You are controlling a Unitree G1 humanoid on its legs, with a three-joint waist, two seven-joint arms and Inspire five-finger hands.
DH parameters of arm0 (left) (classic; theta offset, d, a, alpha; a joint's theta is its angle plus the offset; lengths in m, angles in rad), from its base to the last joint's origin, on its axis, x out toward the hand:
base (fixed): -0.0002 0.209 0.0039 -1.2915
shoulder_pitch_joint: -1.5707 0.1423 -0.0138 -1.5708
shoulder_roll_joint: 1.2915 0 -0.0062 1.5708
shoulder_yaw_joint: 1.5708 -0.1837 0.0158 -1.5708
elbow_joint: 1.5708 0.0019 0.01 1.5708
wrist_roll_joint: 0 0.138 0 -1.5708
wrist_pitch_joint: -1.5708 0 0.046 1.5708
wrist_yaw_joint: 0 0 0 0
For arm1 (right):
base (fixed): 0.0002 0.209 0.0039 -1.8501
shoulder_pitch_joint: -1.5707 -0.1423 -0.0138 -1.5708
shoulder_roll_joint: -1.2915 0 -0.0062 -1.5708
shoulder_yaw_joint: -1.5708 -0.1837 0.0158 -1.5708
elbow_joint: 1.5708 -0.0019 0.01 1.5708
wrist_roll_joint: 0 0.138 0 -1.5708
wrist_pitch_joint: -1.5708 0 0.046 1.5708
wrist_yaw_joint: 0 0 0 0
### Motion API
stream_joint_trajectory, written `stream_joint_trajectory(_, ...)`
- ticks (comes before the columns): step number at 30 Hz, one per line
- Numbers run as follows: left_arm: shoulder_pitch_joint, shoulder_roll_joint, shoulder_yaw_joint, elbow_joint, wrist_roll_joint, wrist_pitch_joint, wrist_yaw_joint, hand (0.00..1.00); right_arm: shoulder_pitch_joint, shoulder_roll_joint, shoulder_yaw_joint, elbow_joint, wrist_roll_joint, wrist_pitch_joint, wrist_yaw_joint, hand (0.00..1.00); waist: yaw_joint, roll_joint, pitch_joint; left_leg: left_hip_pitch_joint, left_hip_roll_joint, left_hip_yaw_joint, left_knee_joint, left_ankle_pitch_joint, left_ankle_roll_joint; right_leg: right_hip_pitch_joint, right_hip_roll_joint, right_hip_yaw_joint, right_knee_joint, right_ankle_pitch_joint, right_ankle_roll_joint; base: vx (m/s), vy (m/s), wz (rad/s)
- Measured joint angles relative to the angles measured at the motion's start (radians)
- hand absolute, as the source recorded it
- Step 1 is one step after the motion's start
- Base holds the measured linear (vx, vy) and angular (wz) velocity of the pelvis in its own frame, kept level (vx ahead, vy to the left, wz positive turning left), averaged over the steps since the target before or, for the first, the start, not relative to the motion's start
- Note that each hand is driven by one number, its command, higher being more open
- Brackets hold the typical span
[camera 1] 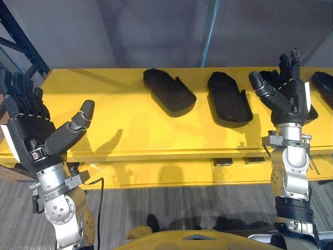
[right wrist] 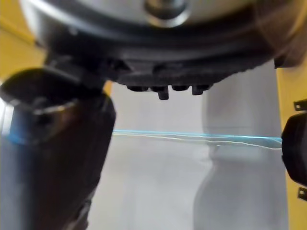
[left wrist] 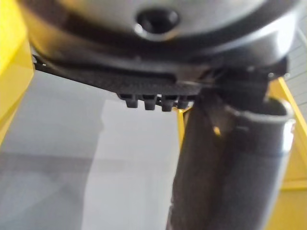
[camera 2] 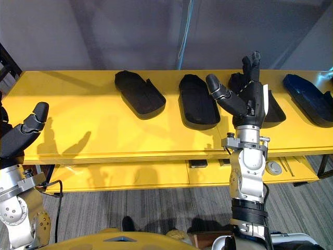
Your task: Walk over and take three plastic housings, then place them on the shelf
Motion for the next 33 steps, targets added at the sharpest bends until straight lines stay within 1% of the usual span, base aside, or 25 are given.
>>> stream_joint_trajectory(4,-0.026,0.000,0.000,0.000,0.001,0.010,0.000,1.00,0.004,0.000,0.011,-0.021,0.000,-0.001,0.019,1.00,0.000,-0.001,0.034,-0.037,0.005,-0.009,0.056,-0.018,0.003,-0.010,-0.001,-0.002,0.012,0.001,-0.001,0.00,0.008,0.05)
stream_joint_trajectory(5,-0.035,0.001,0.000,0.000,0.001,0.025,0.000,1.00,0.005,0.000,0.019,-0.037,0.000,-0.001,0.031,1.00,0.000,0.000,0.050,-0.045,0.007,-0.012,0.072,-0.024,0.005,-0.009,-0.001,-0.004,0.012,0.003,-0.001,-0.03,0.017,0.06)
stream_joint_trajectory(7,-0.033,0.002,0.000,0.000,0.001,0.043,0.000,1.00,0.005,0.000,0.050,-0.072,0.000,-0.001,0.054,1.00,0.001,0.001,0.054,-0.070,0.012,-0.013,0.095,-0.037,0.005,-0.025,-0.001,-0.002,0.017,0.004,-0.001,-0.01,0.009,0.02)
stream_joint_trajectory(8,-0.033,0.001,-0.002,0.000,0.001,0.058,-0.001,1.00,0.005,0.000,0.075,-0.102,-0.003,-0.001,0.070,1.00,0.002,0.001,0.056,-0.087,0.016,-0.015,0.112,-0.047,-0.002,-0.037,0.000,-0.002,0.023,0.003,-0.002,0.01,0.011,0.03)
stream_joint_trajectory(10,-0.033,0.001,-0.010,0.000,0.001,0.085,-0.014,1.00,0.004,0.000,0.114,-0.152,-0.018,-0.002,0.094,1.00,0.006,0.000,0.068,-0.096,0.020,-0.019,0.135,-0.052,0.005,-0.038,0.000,-0.003,0.029,0.002,-0.004,0.02,0.006,0.05)
stream_joint_trajectory(12,-0.029,0.002,-0.029,0.000,0.003,0.121,-0.050,1.00,0.000,0.000,0.153,-0.198,-0.019,-0.005,0.142,1.00,0.010,-0.001,0.073,-0.109,0.022,-0.026,0.166,-0.064,0.005,-0.034,0.000,-0.008,0.029,0.001,-0.005,0.02,0.003,0.08)
stream_joint_trajectory(14,-0.026,0.002,-0.042,0.000,0.003,0.141,-0.066,1.00,-0.009,0.000,0.170,-0.204,-0.027,-0.005,0.167,1.00,0.016,-0.003,0.074,-0.109,0.023,-0.028,0.184,-0.073,0.008,-0.025,-0.001,-0.008,0.029,0.000,-0.006,0.02,0.015,0.05)
stream_joint_trajectory(17,-0.025,0.003,-0.042,0.000,-0.002,0.155,-0.077,1.00,-0.028,-0.003,0.188,-0.204,-0.134,-0.005,0.175,1.00,0.028,-0.003,0.074,-0.114,0.027,-0.031,0.218,-0.095,0.008,-0.019,-0.002,-0.006,0.030,-0.003,-0.010,0.00,0.000,0.00)
stream_joint_trajectory(20,-0.022,0.003,-0.040,0.000,-0.001,0.158,-0.078,1.00,-0.041,-0.014,0.215,-0.204,-0.175,0.000,0.174,1.00,0.031,-0.003,0.074,-0.125,0.029,-0.034,0.236,-0.103,0.009,-0.020,-0.001,-0.008,0.031,-0.004,-0.011,-0.01,0.012,0.04)
stream_joint_trajectory(22,-0.016,0.003,-0.040,0.000,0.000,0.159,-0.078,1.00,-0.061,-0.022,0.235,-0.204,-0.175,0.026,0.176,1.00,0.032,-0.004,0.074,-0.125,0.029,-0.037,0.240,-0.104,0.009,-0.017,-0.001,-0.011,0.031,-0.004,-0.011,0.00,-0.001,0.03)
stream_joint_trajectory(24,-0.016,0.003,-0.040,0.005,0.003,0.160,-0.077,1.00,-0.092,-0.050,0.264,-0.204,-0.182,0.085,0.170,1.00,0.035,-0.004,0.074,-0.126,0.030,-0.043,0.246,-0.104,0.009,-0.011,0.000,-0.015,0.031,-0.004,-0.012,-0.01,-0.005,0.06)
stream_joint_trajectory(25,-0.016,0.003,-0.040,0.007,0.003,0.160,-0.076,1.00,-0.100,-0.050,0.271,-0.204,-0.212,0.101,0.153,1.00,0.036,-0.004,0.074,-0.126,0.030,-0.044,0.247,-0.104,0.009,-0.008,0.000,-0.016,0.031,-0.004,-0.012,-0.01,-0.009,0.04)
stream_joint_trajectory(26,-0.016,0.003,-0.043,0.013,0.003,0.160,-0.071,1.00,-0.113,-0.049,0.289,-0.203,-0.258,0.132,0.108,1.00,0.039,-0.003,0.074,-0.126,0.031,-0.045,0.248,-0.104,0.009,-0.008,0.001,-0.018,0.031,-0.005,-0.013,0.00,0.000,0.00)
stream_joint_trajectory(27,-0.016,0.003,-0.047,0.017,0.003,0.160,-0.065,1.00,-0.119,-0.049,0.299,-0.200,-0.261,0.170,0.076,1.00,0.046,-0.003,0.074,-0.126,0.031,-0.045,0.248,-0.104,0.009,-0.008,0.001,-0.018,0.031,-0.005,-0.013,0.00,0.000,0.00)
stream_joint_trajectory(28,-0.016,0.003,-0.050,0.019,0.003,0.160,-0.061,1.00,-0.121,-0.048,0.302,-0.199,-0.261,0.192,0.062,1.00,0.051,-0.003,0.074,-0.126,0.031,-0.045,0.248,-0.104,0.009,-0.008,0.001,-0.018,0.030,-0.006,-0.014,0.00,0.000,0.00)
stream_joint_trajectory(30,-0.016,0.003,-0.053,0.023,0.002,0.159,-0.046,1.00,-0.154,-0.047,0.313,-0.154,-0.261,0.264,0.019,1.00,0.058,-0.003,0.074,-0.131,0.031,-0.049,0.251,-0.103,0.010,-0.011,0.001,-0.021,0.030,-0.006,-0.015,-0.01,-0.001,0.03)
stream_joint_trajectory(32,-0.020,0.005,-0.059,0.023,0.002,0.152,-0.032,1.00,-0.197,-0.047,0.326,-0.107,-0.256,0.315,0.001,1.00,0.058,-0.003,0.074,-0.158,0.031,-0.054,0.255,-0.097,0.014,-0.037,0.002,-0.024,0.035,-0.005,-0.015,-0.03,0.003,0.09)
stream_joint_trajectory(33,-0.023,0.005,-0.063,0.023,0.002,0.152,-0.028,1.00,-0.212,-0.047,0.330,-0.091,-0.252,0.328,-0.006,1.00,0.058,-0.002,0.075,-0.170,0.031,-0.056,0.255,-0.093,0.015,-0.046,0.002,-0.025,0.039,-0.005,-0.015,-0.03,0.006,0.15)
